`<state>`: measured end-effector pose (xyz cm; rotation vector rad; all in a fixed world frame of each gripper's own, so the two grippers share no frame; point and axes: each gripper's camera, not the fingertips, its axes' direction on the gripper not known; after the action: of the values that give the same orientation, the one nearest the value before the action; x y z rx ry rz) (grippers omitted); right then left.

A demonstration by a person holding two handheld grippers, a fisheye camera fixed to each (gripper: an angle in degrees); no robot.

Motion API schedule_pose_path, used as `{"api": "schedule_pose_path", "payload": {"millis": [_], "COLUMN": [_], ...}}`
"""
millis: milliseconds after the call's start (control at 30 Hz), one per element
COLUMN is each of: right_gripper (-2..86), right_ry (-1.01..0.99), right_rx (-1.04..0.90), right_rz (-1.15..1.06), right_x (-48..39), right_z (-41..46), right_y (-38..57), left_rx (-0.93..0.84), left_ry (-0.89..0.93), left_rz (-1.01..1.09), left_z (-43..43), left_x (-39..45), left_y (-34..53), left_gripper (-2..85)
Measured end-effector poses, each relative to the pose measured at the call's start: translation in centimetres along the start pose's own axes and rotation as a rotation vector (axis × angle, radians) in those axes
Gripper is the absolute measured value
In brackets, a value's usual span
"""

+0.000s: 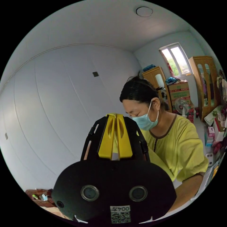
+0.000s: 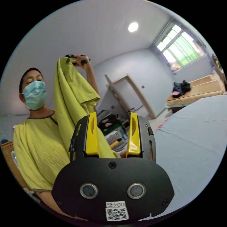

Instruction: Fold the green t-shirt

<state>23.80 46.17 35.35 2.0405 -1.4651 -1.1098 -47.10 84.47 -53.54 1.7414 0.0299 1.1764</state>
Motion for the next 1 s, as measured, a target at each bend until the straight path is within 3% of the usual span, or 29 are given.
{"api": "schedule_pose_path", "payload": {"millis": [133,200,267,367,533,600,733,867,933,1000], "right_gripper": [13.8,4.4,0.4,-0.6,-0.9,-0.8,-0.2,8.2,10.3,12.8], "right_ry": [-0.249,-0.401,-0.400,-0.181,0.221,0.488,0.672,0.722,0.671,0.582], "right_rx": [-0.098,-0.139,-0.108,0.018,0.482,0.482,0.310,0.137,0.093,-0.012], "right_rz": [-0.051,-0.109,-0.138,-0.107,-0.100,-0.171,-0.109,0.070,0.126,0.170], "right_x": [0.4,-0.2,-0.4,0.5,-1.2,-5.5,-6.0,0.9,4.4,8.9], "right_z": [6.8,9.1,8.7,3.6,-13.2,-16.8,-15.5,-9.7,-7.1,-3.3], "right_y": [0.2,1.0,1.8,2.2,2.7,2.1,1.7,4.9,6.7,7.5], "left_rx": [-0.025,-0.049,-0.077,-0.135,-0.281,-0.320,-0.359,-0.172,0.094,0.304], "left_ry": [-0.013,-0.034,-0.065,-0.147,-0.291,-0.287,-0.220,0.051,0.170,0.170], "left_rz": [-0.017,-0.038,-0.060,-0.094,-0.153,-0.181,-0.319,-0.535,-0.685,-0.768], "left_z": [0.5,0.2,-0.5,-2.6,-6.8,-7.8,-7.6,-4.5,-2.7,-2.7], "left_x": [-1.5,-2.1,-2.6,-2.9,-3.2,-3.0,-0.9,3.9,7.6,10.0], "left_y": [0.1,0.5,0.9,1.8,3.6,4.7,11.1,22.3,29.6,33.8], "left_gripper": [2.3,2.2,2.2,2.2,2.5,2.5,2.1,1.6,1.5,1.5]}}
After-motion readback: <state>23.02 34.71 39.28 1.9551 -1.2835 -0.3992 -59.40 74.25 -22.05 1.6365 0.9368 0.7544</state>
